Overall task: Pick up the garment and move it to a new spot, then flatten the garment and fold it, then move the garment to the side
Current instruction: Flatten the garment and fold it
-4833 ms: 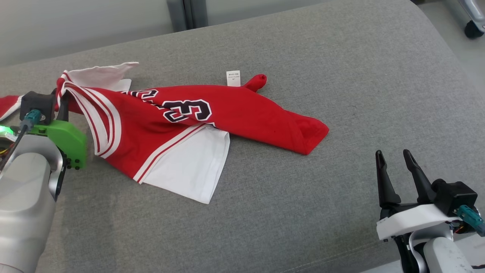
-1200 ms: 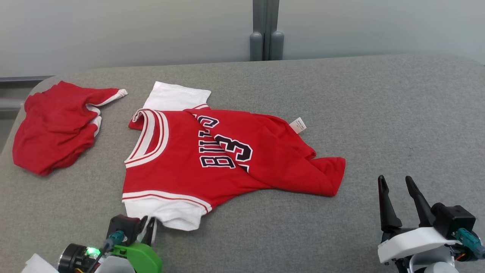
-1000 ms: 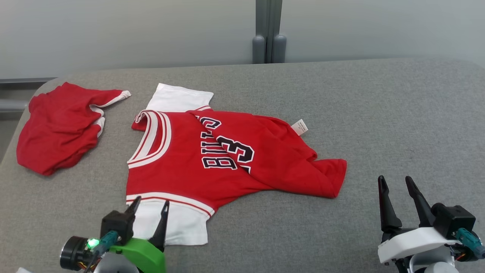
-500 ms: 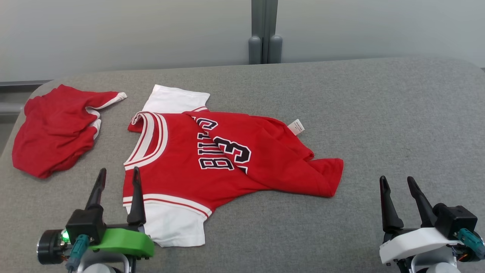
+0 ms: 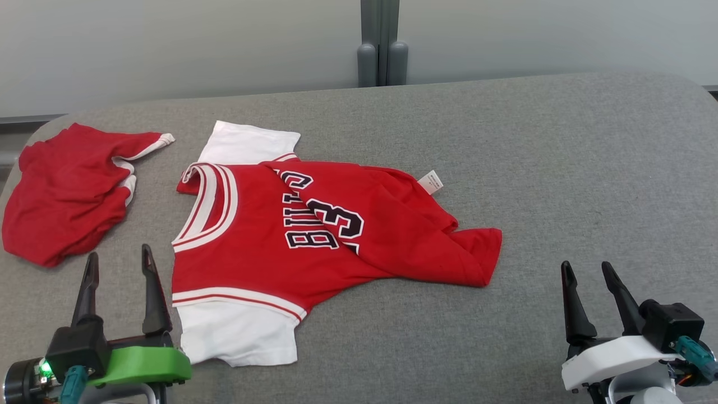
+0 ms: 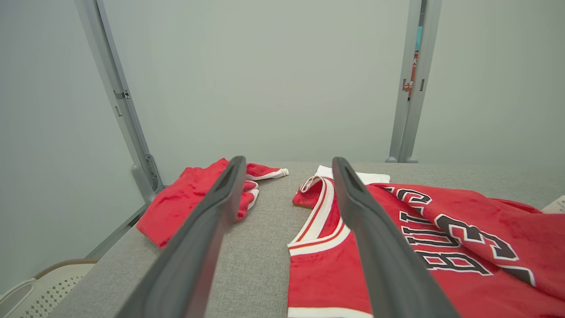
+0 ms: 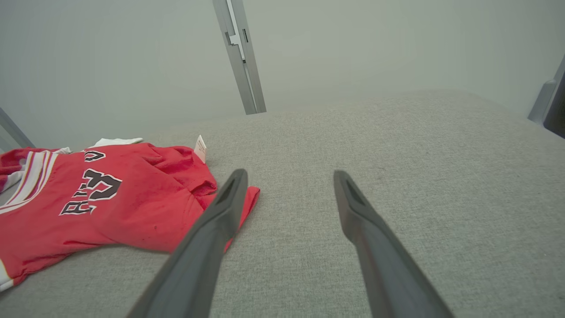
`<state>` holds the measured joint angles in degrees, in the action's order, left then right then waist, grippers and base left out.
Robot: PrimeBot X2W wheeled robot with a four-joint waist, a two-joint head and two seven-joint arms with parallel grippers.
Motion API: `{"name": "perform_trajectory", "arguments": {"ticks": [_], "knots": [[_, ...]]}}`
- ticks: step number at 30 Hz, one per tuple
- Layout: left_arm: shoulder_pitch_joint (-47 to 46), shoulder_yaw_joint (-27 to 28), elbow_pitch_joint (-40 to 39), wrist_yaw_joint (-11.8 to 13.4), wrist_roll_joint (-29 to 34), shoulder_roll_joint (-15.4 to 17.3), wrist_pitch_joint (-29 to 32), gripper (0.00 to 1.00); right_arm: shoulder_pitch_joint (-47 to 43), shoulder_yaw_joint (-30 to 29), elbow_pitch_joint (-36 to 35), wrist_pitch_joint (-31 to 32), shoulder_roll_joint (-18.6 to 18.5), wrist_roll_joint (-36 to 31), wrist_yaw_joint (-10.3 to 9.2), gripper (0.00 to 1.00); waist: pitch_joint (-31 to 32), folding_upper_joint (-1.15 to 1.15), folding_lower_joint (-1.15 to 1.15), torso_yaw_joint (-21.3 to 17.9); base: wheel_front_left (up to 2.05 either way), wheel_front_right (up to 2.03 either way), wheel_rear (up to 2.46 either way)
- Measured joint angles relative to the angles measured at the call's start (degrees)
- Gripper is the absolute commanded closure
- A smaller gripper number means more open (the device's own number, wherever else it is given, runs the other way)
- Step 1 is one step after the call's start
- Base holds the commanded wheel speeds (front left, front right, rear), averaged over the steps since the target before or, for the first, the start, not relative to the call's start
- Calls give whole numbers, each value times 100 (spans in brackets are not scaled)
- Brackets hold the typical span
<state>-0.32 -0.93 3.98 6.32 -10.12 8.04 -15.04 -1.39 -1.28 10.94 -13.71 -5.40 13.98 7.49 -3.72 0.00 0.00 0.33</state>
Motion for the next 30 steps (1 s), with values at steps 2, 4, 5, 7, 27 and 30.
{"name": "perform_trajectory", "arguments": {"ticks": [2,4,5,7,27,30], "knots": [[30,164,1,-78,44,-76,-1,0,4,37,45,0,-12,4,0,0,-13,0,0,6,0,0,0],[93,302,10,-170,94,-167,-1,0,12,76,84,1,-27,11,0,0,-22,0,0,23,0,0,0],[107,335,16,-209,124,-192,0,0,21,93,105,1,-41,20,0,0,-25,0,0,31,0,0,0],[110,424,57,-300,203,-254,0,0,55,187,154,1,-101,53,0,0,-35,0,0,57,0,0,0],[-182,344,129,-552,546,-505,-1,0,1482,2196,1519,502,-1116,414,1,0,-447,0,0,552,0,0,0],[-218,287,127,-531,546,-506,-1,0,1574,2452,1820,442,-1151,590,1,0,-546,0,0,650,0,0,0]]}}
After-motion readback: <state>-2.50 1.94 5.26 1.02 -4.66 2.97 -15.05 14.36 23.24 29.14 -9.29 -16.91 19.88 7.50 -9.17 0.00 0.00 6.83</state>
